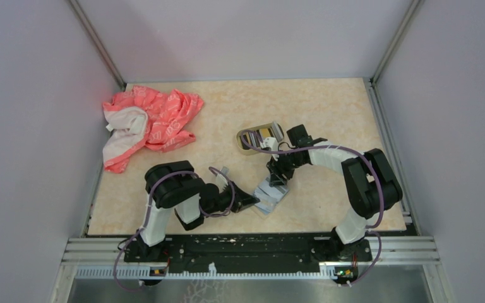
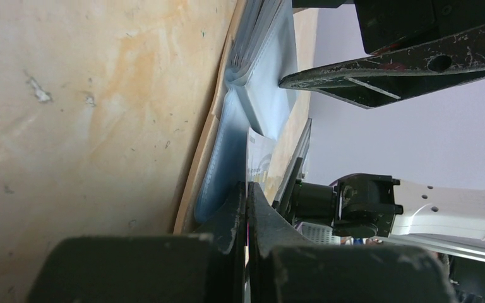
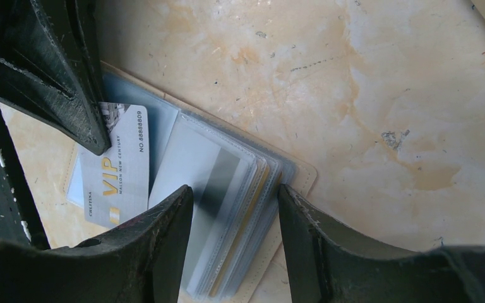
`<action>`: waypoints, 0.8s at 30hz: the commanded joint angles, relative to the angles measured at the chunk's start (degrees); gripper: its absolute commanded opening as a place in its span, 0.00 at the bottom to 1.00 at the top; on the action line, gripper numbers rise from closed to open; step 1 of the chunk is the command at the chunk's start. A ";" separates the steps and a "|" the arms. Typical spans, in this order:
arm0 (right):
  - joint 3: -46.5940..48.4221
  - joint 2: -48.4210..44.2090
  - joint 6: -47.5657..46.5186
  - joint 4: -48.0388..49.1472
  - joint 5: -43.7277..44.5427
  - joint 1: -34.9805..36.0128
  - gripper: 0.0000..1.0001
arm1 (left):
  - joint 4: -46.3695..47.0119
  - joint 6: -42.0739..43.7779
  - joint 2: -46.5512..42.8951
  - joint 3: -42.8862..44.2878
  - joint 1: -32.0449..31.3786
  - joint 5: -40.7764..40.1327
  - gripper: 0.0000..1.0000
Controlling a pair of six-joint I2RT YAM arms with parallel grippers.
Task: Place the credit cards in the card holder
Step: Insert the credit card into the card slot.
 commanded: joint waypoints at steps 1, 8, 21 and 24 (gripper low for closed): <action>1.48 0.33 -0.06 -1.38 -1.03 0.25 0.52 | 14.02 3.54 1.47 -0.70 0.77 -0.16 0.00; 1.47 0.42 -0.06 -1.36 -0.95 0.25 0.52 | 14.15 4.94 1.81 -0.59 1.37 0.00 0.00; 1.49 0.48 0.03 -1.50 -1.03 0.25 0.52 | 13.68 6.53 -0.49 -2.30 2.10 -0.29 0.00; 1.57 0.43 0.02 -1.55 -1.03 0.25 0.52 | 13.08 6.89 -0.59 -1.53 2.10 0.26 0.00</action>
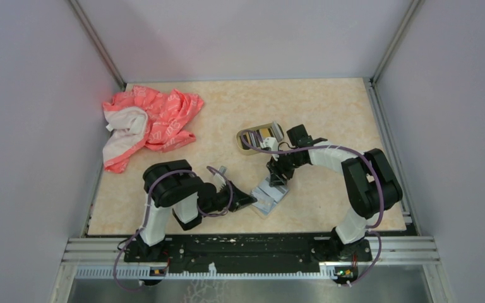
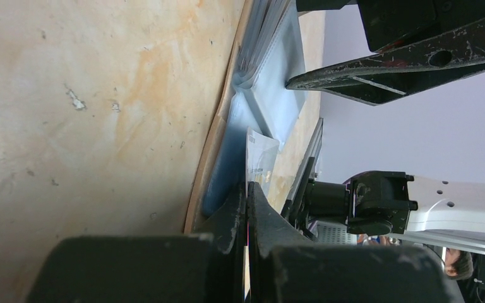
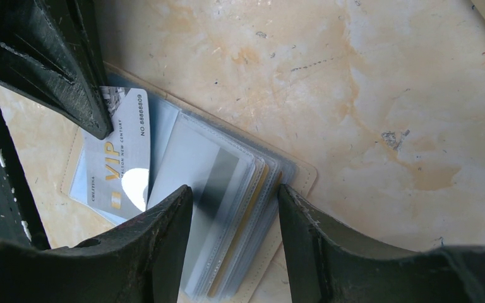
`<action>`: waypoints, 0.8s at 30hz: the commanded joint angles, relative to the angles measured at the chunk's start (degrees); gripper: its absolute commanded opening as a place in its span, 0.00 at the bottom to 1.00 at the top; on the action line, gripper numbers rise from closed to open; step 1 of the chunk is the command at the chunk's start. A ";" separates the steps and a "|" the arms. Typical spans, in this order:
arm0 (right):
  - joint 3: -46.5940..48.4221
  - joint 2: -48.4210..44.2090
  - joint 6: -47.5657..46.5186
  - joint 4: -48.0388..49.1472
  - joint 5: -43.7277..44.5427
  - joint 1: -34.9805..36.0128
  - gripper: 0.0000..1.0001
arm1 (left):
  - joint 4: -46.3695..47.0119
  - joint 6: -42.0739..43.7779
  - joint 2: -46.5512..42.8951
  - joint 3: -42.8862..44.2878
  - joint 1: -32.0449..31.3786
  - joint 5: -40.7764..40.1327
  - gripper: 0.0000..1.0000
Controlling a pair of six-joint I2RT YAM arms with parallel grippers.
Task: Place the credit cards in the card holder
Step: Insert the credit card into the card slot.
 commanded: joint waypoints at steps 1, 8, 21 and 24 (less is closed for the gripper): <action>1.45 0.43 0.01 -1.50 -0.94 0.26 0.52 | 12.58 2.71 -0.18 0.10 0.39 -0.55 0.00; 1.57 0.43 -0.05 -1.56 -1.10 0.25 0.52 | 10.76 4.45 -1.19 1.69 0.44 -0.01 0.00; 1.66 0.48 -0.08 -1.57 -1.34 0.25 0.52 | 9.22 2.78 0.05 3.97 0.35 2.44 0.00; 1.59 0.53 -0.08 -1.57 -1.30 0.25 0.52 | 9.65 1.01 0.76 3.40 0.35 2.44 0.00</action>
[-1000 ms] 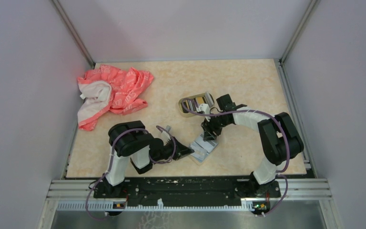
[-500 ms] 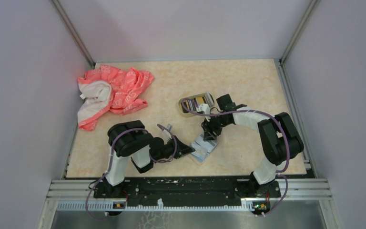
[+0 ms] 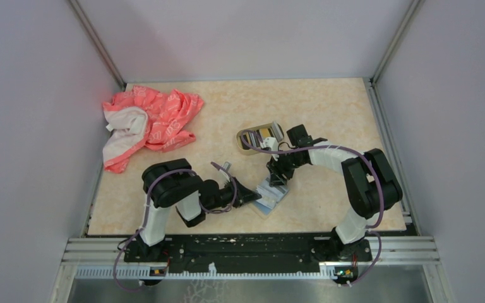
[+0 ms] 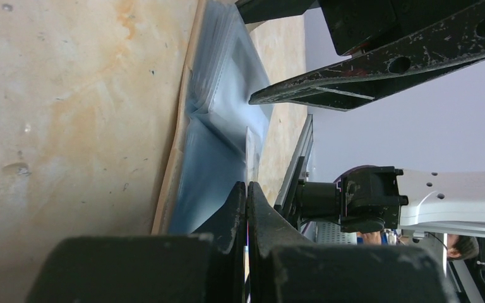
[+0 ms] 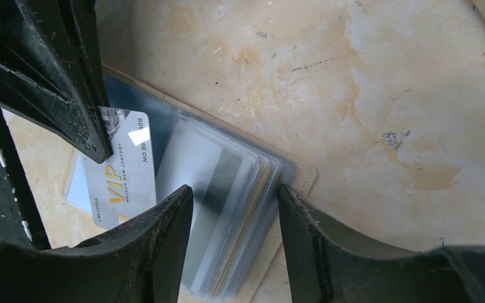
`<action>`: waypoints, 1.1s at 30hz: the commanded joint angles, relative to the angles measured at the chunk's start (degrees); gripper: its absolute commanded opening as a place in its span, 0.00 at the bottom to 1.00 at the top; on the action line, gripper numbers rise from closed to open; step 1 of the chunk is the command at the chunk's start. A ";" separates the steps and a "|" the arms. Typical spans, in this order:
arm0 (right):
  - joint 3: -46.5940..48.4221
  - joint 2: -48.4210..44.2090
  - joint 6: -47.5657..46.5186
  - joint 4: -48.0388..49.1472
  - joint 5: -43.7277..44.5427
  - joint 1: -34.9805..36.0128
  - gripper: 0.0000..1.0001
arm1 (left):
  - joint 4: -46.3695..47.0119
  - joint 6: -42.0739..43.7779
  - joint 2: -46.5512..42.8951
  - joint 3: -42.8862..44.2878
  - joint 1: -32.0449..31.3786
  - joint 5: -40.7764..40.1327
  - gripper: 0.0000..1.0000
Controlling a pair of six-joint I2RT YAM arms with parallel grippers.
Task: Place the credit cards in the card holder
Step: Insert the credit card into the card slot.
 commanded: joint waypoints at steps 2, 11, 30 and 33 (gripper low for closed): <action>1.62 0.52 -0.08 -1.55 -1.31 0.25 0.52 | 9.52 -2.78 1.58 -0.38 0.22 0.66 0.00; 1.61 0.30 -0.01 -1.54 -1.89 0.25 0.53 | 4.90 -4.63 0.55 -0.27 -0.05 -0.51 0.00; 1.49 -0.04 -0.08 -1.28 -2.55 0.25 0.53 | 2.51 -6.03 2.83 -0.29 -0.05 -1.42 0.00; 1.38 -0.13 -0.01 -1.31 -2.64 0.25 0.53 | 1.70 -6.16 3.15 0.28 -0.05 -1.30 0.00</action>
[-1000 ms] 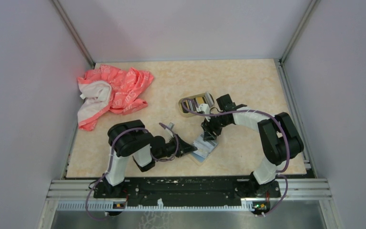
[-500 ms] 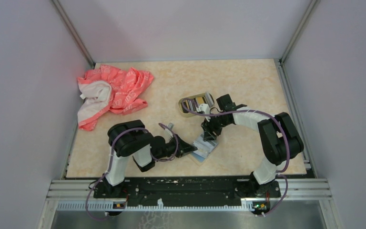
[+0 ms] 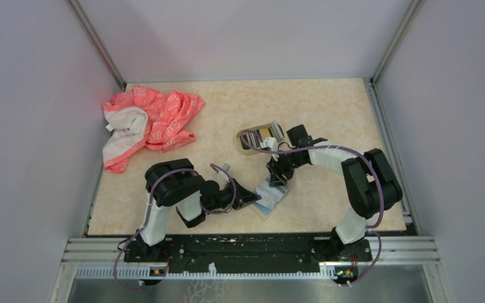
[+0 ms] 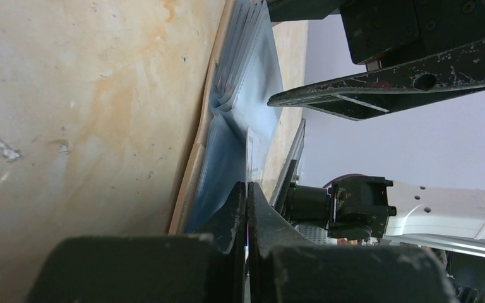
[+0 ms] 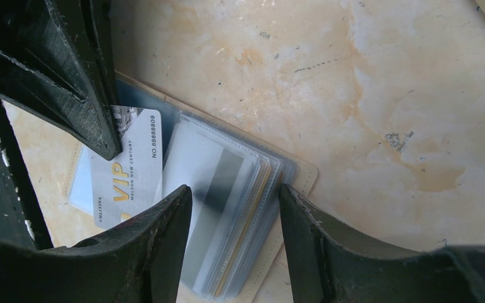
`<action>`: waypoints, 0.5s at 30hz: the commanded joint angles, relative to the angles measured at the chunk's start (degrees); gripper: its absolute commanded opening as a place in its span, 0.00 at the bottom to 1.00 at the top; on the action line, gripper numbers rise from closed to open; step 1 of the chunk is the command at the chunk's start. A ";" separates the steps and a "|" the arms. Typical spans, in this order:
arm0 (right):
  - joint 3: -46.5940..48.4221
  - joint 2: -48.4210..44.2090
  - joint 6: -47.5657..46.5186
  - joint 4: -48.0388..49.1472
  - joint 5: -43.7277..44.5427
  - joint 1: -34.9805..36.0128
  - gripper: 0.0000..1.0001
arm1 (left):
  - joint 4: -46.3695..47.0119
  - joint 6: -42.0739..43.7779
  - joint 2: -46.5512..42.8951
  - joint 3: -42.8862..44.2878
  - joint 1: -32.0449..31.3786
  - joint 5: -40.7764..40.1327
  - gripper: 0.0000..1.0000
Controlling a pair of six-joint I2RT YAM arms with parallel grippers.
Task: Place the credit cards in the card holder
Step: Insert the credit card into the card slot.
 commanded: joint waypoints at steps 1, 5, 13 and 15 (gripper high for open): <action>1.42 -0.18 -0.01 -1.20 -2.17 0.25 0.53 | 1.71 -0.32 1.57 0.61 -0.02 -1.10 0.00; 1.31 -0.16 0.03 -0.99 -2.17 0.25 0.53 | 0.98 -1.03 1.92 0.89 -0.02 -1.26 0.00; 1.11 -0.24 0.28 -0.63 -2.44 0.32 0.53 | -0.29 -2.07 2.16 1.56 -0.02 -0.91 0.00; 1.03 -0.22 0.29 -0.53 -2.39 0.32 0.53 | -0.78 -2.59 2.27 1.75 -0.02 -0.70 0.00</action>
